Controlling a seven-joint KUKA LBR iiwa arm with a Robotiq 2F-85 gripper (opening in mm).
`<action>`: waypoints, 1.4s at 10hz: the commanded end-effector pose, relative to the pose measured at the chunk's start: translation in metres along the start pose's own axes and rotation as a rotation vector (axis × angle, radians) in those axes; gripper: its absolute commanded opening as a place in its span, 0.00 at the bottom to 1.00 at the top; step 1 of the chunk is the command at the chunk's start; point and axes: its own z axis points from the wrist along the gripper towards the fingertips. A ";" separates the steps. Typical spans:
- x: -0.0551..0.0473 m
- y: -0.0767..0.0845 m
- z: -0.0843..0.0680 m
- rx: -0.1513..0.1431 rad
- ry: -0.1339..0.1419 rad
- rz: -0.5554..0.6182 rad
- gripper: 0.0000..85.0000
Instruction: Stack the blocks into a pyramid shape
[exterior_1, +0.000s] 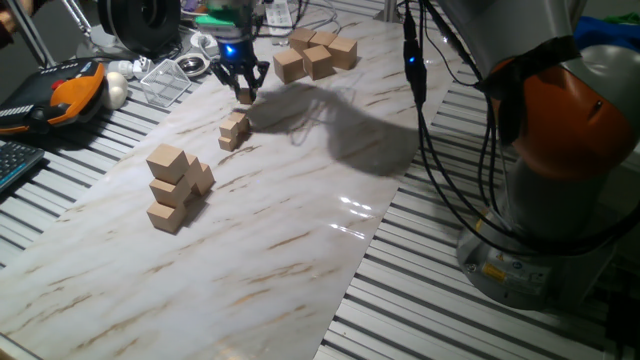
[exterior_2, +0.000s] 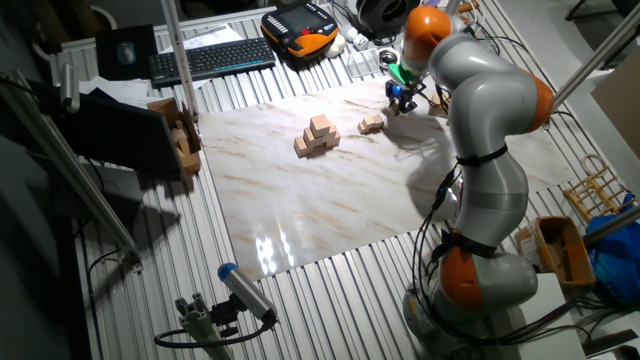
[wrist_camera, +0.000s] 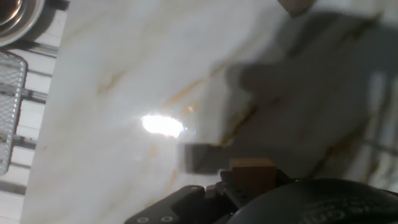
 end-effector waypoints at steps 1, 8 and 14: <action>0.005 -0.002 -0.044 0.001 0.000 0.013 0.00; 0.050 -0.003 -0.043 -0.032 -0.025 0.113 0.00; 0.073 -0.005 -0.026 -0.050 -0.029 0.138 0.00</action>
